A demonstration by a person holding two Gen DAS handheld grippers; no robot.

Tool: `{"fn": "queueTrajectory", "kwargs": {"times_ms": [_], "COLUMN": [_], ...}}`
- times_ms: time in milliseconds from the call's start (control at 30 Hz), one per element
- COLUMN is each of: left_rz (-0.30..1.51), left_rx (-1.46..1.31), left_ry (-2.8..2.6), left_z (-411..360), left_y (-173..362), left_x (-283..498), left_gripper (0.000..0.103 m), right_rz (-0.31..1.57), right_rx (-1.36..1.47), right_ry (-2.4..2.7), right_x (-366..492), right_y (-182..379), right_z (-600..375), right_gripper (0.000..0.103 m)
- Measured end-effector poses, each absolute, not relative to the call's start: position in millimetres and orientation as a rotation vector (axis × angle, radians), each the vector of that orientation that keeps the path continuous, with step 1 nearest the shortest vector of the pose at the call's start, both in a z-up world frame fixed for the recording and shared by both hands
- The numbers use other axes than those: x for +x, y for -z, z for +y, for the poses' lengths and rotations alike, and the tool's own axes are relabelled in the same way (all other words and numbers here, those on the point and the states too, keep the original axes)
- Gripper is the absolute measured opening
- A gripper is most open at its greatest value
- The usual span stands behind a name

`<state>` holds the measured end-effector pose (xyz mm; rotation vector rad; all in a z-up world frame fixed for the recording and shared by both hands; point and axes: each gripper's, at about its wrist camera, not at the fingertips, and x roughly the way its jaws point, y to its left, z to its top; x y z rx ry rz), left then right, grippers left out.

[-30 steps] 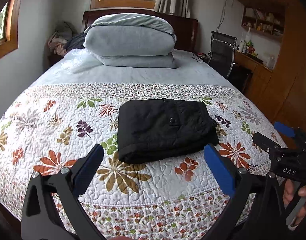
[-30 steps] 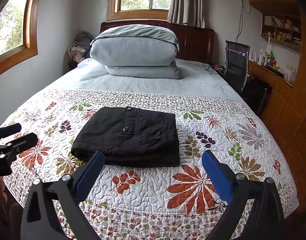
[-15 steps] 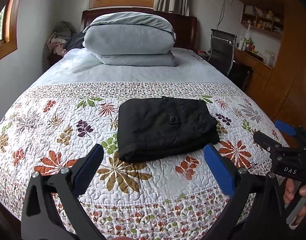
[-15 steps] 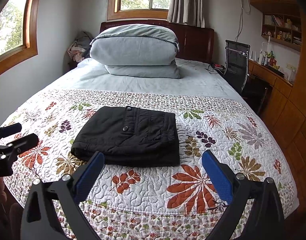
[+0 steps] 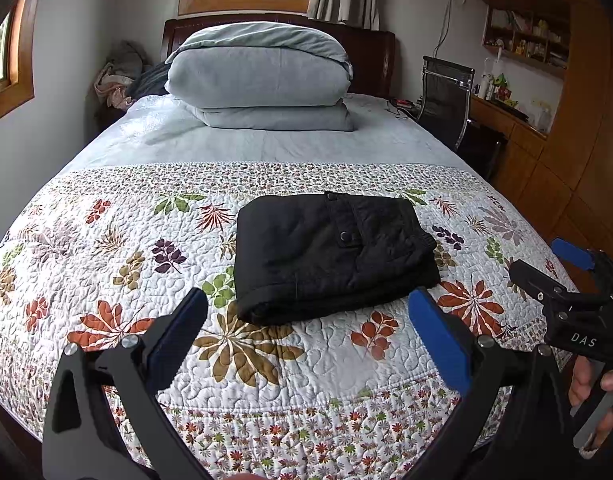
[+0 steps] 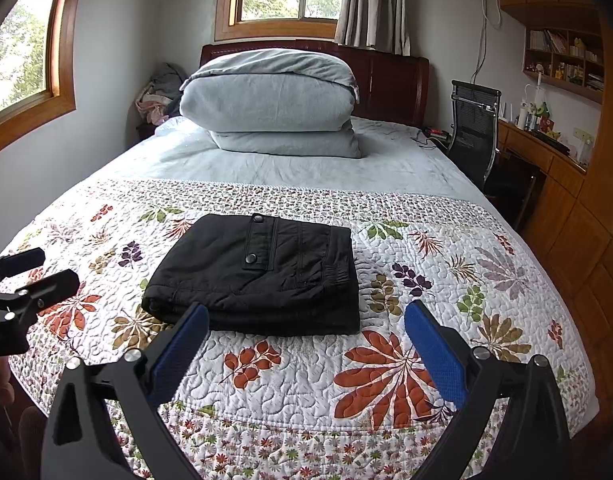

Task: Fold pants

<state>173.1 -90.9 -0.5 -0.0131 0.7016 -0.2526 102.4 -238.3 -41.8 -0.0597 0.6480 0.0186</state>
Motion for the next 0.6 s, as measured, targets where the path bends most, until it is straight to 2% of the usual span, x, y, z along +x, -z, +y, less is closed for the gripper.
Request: {"fn": "queueTrajectory", "kwargs": {"times_ms": [600], "left_rz": [0.708], "left_rx": [-0.015], "left_ry": [0.249], "left_z": [-91.1], "left_y": [4.0], "left_x": [174.1], "left_gripper": [0.100], "right_rz": [0.654], "right_rx": [-0.059], "right_ry": [-0.018], "right_x": [103.7], "right_y": [45.1], "right_z": [-238.8], "right_gripper": [0.099]}}
